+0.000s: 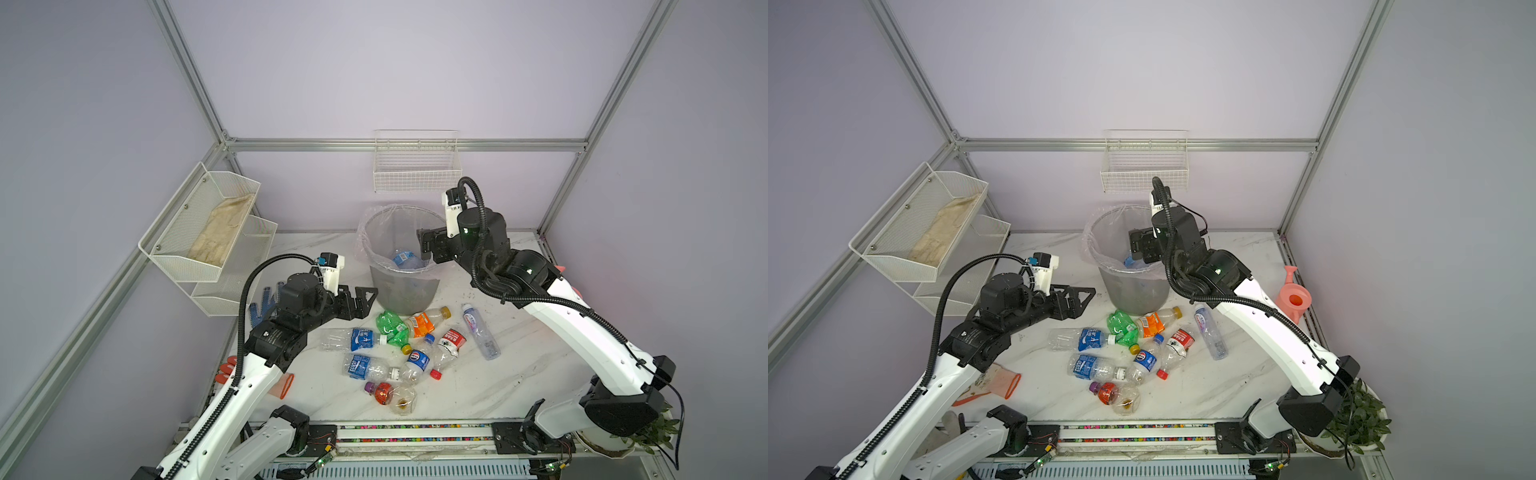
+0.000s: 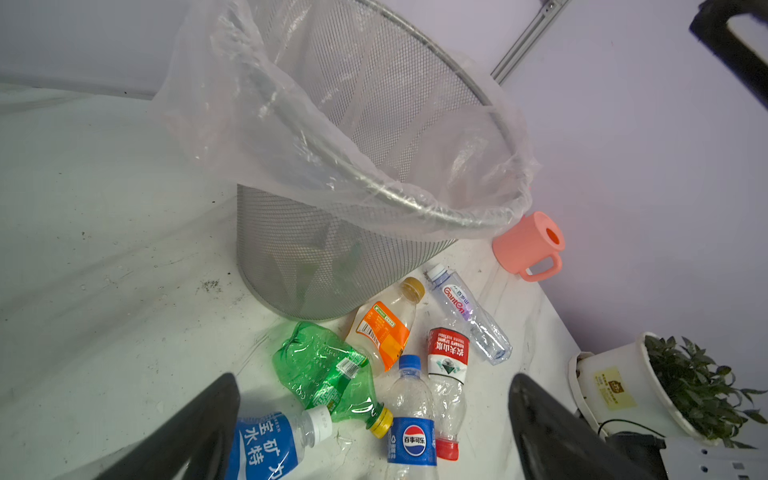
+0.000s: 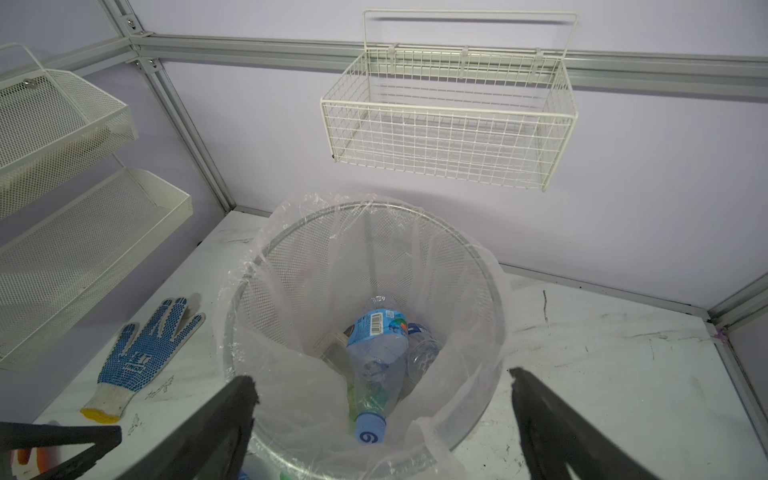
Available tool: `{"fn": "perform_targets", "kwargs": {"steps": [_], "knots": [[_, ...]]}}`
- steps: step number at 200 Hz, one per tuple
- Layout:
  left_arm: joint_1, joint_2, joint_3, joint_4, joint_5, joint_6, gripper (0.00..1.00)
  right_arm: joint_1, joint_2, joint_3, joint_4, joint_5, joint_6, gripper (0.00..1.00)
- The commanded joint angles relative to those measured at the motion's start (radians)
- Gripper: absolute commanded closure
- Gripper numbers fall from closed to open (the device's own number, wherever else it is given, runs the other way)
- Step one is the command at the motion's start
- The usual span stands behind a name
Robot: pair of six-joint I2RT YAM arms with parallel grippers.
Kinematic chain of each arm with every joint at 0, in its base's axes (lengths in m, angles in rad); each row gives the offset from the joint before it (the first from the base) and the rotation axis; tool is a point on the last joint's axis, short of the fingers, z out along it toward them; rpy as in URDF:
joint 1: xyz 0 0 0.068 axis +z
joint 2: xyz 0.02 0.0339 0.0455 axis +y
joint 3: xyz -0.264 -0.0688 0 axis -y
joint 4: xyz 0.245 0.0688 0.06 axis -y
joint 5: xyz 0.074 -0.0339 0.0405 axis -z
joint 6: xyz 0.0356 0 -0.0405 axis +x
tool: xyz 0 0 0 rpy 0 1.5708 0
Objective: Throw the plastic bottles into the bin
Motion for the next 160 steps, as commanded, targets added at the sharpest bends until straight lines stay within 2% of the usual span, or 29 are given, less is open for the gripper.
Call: {"fn": "perform_targets", "kwargs": {"steps": [1,44,70,107,160], "knots": [[-0.066,0.020,0.115,-0.082,-0.059,0.062,0.02,-0.007,-0.033,0.001,-0.003,0.036,0.029,0.02],[-0.279,0.035,0.098,-0.152,-0.132,0.136,0.02,-0.011,-0.034,0.007,-0.002,0.034,0.031,0.03],[-0.384,0.035,0.078,-0.186,-0.126,0.163,0.02,-0.012,-0.046,0.002,0.001,0.038,0.026,0.03],[-0.581,0.052,0.027,-0.201,-0.144,0.187,0.03,-0.015,-0.066,0.003,0.004,0.043,0.014,0.03],[-0.818,0.187,0.014,-0.276,-0.292,0.159,0.04,-0.019,-0.087,-0.009,0.022,0.045,0.005,0.03]]}}
